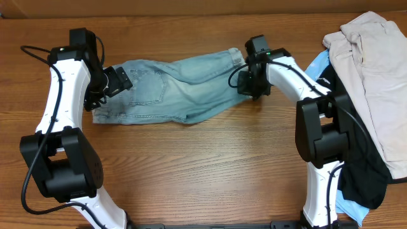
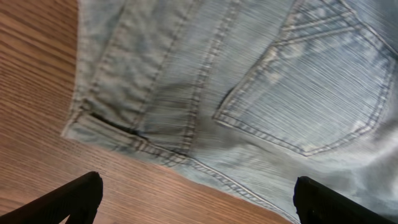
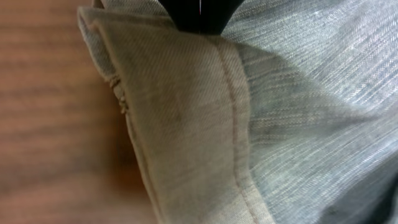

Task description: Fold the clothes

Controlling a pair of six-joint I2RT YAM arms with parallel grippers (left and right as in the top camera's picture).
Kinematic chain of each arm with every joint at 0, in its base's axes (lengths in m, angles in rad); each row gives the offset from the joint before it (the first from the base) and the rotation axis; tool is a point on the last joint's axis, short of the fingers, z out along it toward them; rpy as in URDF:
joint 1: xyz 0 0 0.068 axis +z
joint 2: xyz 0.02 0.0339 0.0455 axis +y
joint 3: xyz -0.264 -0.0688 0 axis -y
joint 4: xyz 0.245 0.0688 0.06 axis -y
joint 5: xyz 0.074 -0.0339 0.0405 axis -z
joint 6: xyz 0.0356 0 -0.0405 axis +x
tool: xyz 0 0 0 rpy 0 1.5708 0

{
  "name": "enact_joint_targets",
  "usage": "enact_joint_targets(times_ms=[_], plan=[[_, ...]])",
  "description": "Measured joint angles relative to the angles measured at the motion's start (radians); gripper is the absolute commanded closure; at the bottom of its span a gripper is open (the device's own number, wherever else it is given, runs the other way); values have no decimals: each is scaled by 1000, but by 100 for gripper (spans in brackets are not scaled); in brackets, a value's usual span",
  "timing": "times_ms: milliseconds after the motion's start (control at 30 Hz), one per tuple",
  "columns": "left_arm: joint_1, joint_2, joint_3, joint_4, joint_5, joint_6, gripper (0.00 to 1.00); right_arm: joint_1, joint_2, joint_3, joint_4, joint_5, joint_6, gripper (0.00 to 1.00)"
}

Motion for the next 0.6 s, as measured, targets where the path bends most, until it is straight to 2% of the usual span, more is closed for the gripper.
enact_joint_targets(times_ms=[233, 467, 533, 600], plan=[[0, 0, 0, -18, 0, 0, 0, -86, -1, 6, -264, -14, 99, 96], [0, 0, 0, -13, 0, 12, 0, -144, -14, -21, -379, -23, 51, 95], [0, 0, 0, -8, 0, 24, 0, -143, -37, -33, -389, -21, 42, 88], [0, 0, 0, -6, 0, 29, 0, -143, -83, -43, -388, -19, 42, 64]])
